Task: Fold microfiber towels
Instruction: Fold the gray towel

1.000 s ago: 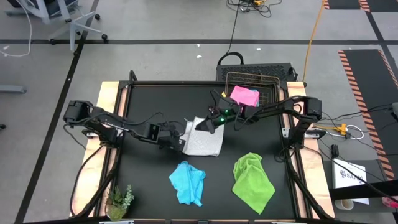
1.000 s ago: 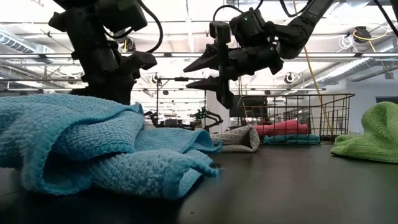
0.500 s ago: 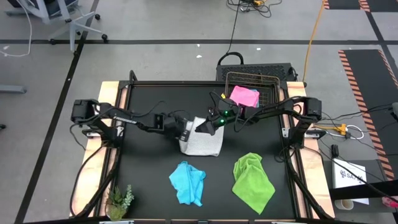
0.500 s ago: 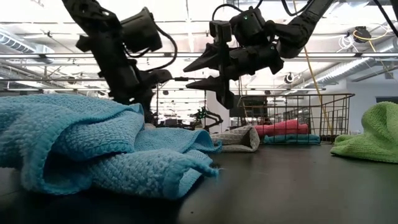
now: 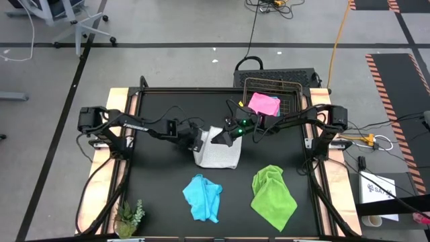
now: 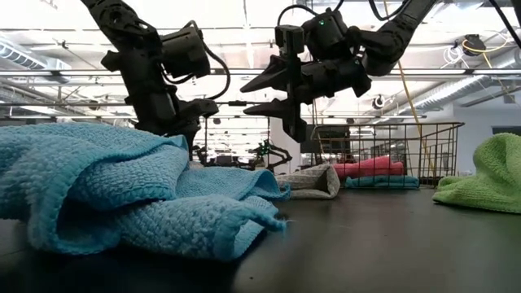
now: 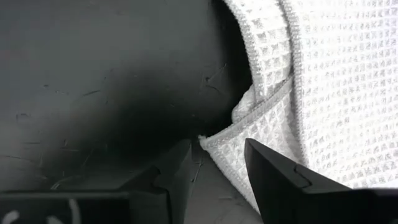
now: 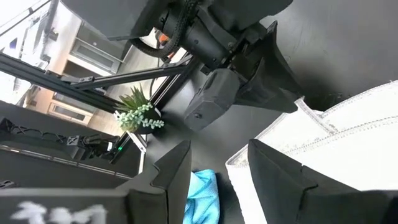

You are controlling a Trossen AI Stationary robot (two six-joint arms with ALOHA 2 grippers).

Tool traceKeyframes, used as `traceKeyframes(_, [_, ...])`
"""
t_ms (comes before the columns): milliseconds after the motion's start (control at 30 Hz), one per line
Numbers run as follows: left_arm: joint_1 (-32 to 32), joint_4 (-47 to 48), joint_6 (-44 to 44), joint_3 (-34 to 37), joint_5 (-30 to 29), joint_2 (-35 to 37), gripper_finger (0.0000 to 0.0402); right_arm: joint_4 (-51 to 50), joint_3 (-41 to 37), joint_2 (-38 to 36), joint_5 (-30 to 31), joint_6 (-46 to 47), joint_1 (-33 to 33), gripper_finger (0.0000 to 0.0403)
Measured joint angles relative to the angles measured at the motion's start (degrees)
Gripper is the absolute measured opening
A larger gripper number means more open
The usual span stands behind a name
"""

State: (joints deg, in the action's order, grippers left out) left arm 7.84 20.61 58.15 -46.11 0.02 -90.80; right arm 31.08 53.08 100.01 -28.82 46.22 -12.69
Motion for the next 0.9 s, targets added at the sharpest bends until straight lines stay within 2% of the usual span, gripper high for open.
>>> traceKeyframes(233, [0.0,-1.2,0.0,0.0,-0.1,-1.4,0.0154,0.0,0.0,0.0,0.0,0.0,0.0,0.0153])
traceKeyframes(433, [-0.1,-7.8,1.0,-0.2,1.9,-5.1,0.0154,0.1,0.0,0.0,0.0,0.9,0.0,0.0153])
traceKeyframes(667, [-0.1,-10.4,1.1,0.0,1.2,-2.7,0.0153,-0.8,0.0,0.0,0.0,1.1,0.0,0.0153])
traceKeyframes(767, [0.0,-10.7,0.9,-0.1,0.7,-1.3,0.014,-1.2,0.0,0.0,0.0,1.1,0.0,0.0153])
traceKeyframes(900, [-0.1,-11.3,0.4,0.0,-0.3,-1.1,0.0102,-1.4,0.0,0.0,0.0,1.1,0.0,0.0153])
